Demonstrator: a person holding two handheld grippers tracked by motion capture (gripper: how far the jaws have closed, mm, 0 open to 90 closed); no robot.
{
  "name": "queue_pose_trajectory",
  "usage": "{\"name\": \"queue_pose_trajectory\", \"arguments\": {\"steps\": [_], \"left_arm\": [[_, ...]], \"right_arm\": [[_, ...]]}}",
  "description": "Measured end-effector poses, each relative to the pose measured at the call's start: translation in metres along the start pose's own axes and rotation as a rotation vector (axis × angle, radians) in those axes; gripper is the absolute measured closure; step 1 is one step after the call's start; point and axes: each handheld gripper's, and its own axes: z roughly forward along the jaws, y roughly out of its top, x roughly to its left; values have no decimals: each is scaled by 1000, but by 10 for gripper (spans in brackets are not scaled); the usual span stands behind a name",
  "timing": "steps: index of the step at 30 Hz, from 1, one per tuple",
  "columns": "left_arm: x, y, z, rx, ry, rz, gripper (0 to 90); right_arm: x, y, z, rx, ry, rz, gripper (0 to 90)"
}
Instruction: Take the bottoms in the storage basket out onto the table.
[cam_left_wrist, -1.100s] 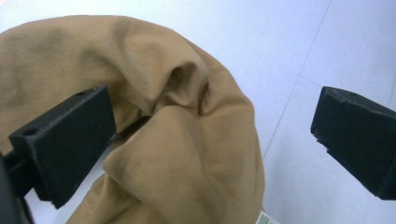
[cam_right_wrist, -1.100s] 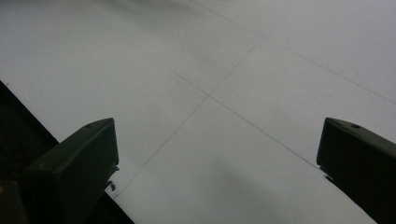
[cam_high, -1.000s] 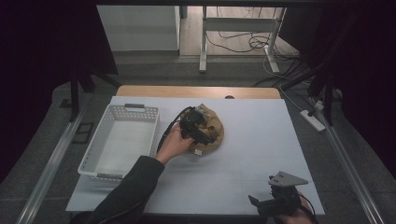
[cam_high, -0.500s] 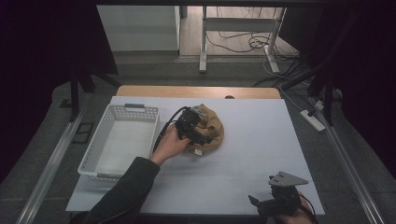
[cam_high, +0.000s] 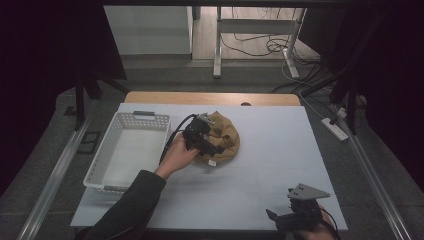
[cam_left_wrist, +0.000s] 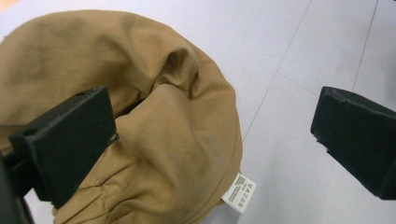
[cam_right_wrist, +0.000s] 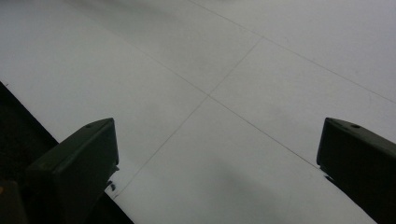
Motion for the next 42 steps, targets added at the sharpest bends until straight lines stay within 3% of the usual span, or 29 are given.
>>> {"name": "queue_pose_trajectory", "arguments": {"steps": [8,17,42], "left_arm": [[-3,-3,-9,-32,17,29,0],[-4,-11,-18,-44,44,26,0],[-2,-32,-28,-52,39,-3,0]], "right_arm": [[0,0,0,1,0,0,0],[0,0,0,1,-1,-2,0],[1,0,0,2,-2,-5,0]]}}
